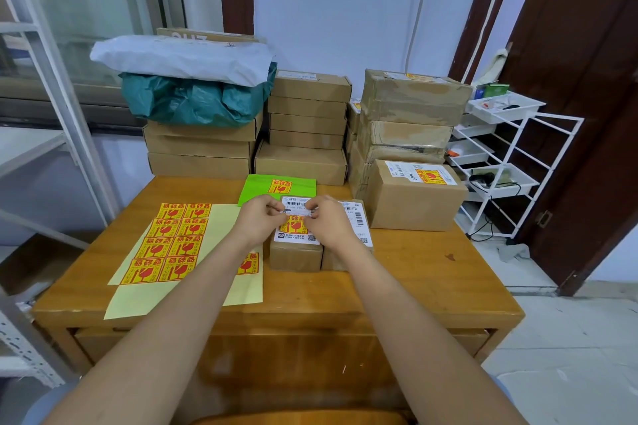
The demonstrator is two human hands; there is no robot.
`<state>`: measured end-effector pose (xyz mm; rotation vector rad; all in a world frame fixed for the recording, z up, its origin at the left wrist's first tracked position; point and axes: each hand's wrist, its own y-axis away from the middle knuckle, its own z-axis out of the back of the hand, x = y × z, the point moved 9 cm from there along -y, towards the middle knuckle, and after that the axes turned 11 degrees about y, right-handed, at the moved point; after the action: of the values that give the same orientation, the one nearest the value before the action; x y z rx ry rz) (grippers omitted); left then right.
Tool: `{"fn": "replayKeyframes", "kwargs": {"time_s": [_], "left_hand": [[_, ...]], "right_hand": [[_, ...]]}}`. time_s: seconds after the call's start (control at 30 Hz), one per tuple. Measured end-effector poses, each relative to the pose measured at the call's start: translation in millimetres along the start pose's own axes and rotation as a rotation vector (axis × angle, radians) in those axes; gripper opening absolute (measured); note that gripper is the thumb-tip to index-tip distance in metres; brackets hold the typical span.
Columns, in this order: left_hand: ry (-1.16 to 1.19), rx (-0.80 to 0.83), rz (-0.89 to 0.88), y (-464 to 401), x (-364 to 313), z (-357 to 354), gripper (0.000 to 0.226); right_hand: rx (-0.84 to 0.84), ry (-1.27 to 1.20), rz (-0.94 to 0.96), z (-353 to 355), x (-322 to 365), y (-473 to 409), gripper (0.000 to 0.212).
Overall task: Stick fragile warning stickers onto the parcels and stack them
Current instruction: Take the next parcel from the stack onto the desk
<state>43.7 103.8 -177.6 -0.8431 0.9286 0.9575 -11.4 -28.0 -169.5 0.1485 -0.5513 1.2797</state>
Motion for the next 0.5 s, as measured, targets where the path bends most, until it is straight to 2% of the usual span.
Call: {"fn": "replayKeyframes", "kwargs": {"time_s": [0.17, 0.5], "left_hand": [[0.067, 0.020, -0.007, 5.9, 2.8, 1.8, 0.019], [0.169, 0.153, 0.016, 15.3, 13.5, 1.2, 0.034]], "right_hand": [[0.014, -0.026, 0.001, 0.8, -0.1, 1.9, 0.032], [0.182, 0.004, 0.108, -0.3, 2.2, 11.3, 0.052]]}}
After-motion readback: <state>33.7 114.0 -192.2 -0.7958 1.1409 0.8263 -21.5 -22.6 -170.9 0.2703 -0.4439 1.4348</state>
